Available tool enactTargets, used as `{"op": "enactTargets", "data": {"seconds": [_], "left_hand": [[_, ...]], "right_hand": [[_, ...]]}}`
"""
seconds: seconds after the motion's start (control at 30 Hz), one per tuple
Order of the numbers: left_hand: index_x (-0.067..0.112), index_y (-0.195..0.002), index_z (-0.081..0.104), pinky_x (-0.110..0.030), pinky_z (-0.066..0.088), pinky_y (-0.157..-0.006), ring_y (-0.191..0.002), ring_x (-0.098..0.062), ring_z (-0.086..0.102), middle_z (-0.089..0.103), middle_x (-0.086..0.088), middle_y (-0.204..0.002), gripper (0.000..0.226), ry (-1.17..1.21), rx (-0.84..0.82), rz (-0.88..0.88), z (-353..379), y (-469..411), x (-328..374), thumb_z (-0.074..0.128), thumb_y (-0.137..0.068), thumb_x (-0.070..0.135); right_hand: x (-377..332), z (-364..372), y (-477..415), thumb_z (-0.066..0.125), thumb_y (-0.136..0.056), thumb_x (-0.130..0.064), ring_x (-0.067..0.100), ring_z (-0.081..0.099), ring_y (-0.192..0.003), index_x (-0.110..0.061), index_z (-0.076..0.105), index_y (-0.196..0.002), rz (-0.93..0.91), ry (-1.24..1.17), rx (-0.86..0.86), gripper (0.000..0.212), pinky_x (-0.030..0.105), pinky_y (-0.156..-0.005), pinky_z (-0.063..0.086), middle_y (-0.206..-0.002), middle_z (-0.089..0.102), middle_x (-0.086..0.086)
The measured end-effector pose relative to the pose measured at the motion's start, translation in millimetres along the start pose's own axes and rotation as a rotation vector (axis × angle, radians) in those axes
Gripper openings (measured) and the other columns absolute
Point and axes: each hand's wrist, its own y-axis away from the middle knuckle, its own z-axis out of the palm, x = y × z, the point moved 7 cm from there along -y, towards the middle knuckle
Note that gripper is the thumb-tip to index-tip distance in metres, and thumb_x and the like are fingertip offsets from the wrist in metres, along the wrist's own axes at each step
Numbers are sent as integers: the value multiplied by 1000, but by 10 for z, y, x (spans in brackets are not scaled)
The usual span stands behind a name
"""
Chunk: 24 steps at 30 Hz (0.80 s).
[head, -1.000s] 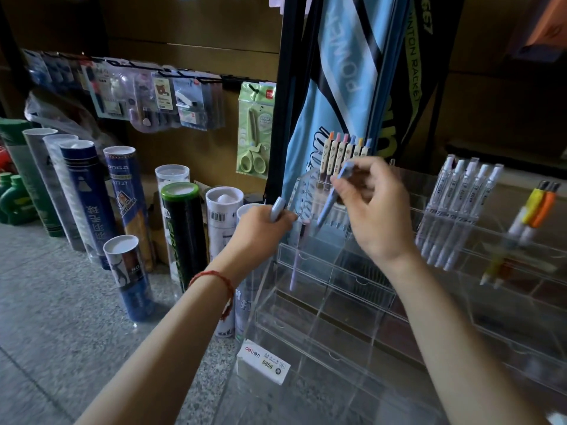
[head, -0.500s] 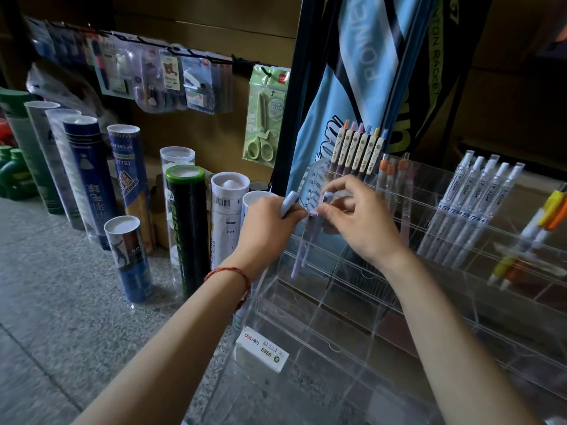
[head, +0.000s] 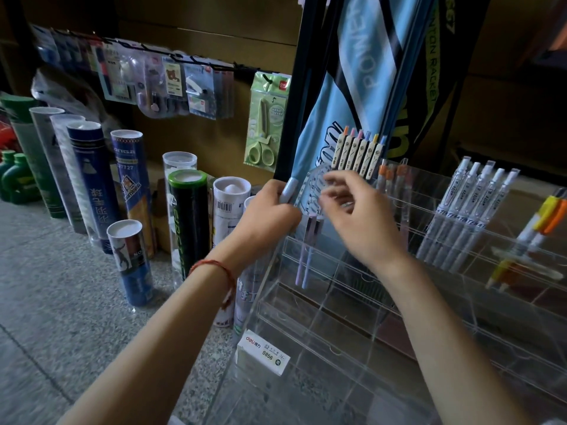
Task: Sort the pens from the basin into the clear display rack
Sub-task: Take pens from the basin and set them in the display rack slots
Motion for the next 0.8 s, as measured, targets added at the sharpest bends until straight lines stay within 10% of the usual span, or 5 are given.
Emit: {"op": "enactTargets", "data": {"seconds": [0.23,0.37,0.47,0.8], "left_hand": [[10,-84,47,-11,18,-42,-34,-8,24,53,-6,-59,33,271,-376,-11,256,142,239,37,-53,4],[7,-86,52,-15,24,-36,-39,-7,37,56,-2,-58,7,148,-372,-19,225,142,246,55,-81,10],[8,-81,59,-12,31,-39,-42,-3,43,56,8,-52,28,152,-391,11,230,159,285,38,-98,17],[17,-76,59,-8,38,-55,-58,1,47,56,8,-67,14,123,217,311,175,146,400,70,-78,9]], "right_hand": [[-208,63,44,58,-90,-11,4,56,-61,-13,66,-97,30,-444,-124,11,19,-55,47,-74,62,-1],[-31,-96,47,58,-89,-5,-2,64,-68,-12,61,-97,117,-564,37,11,10,-61,48,-84,69,1],[64,-163,42,54,-90,-3,8,68,-85,-11,56,-105,189,-712,85,17,17,-72,54,-92,71,2],[132,-175,49,64,-85,-8,15,68,-87,-17,60,-105,290,-790,243,22,25,-79,56,-98,69,10]]}}
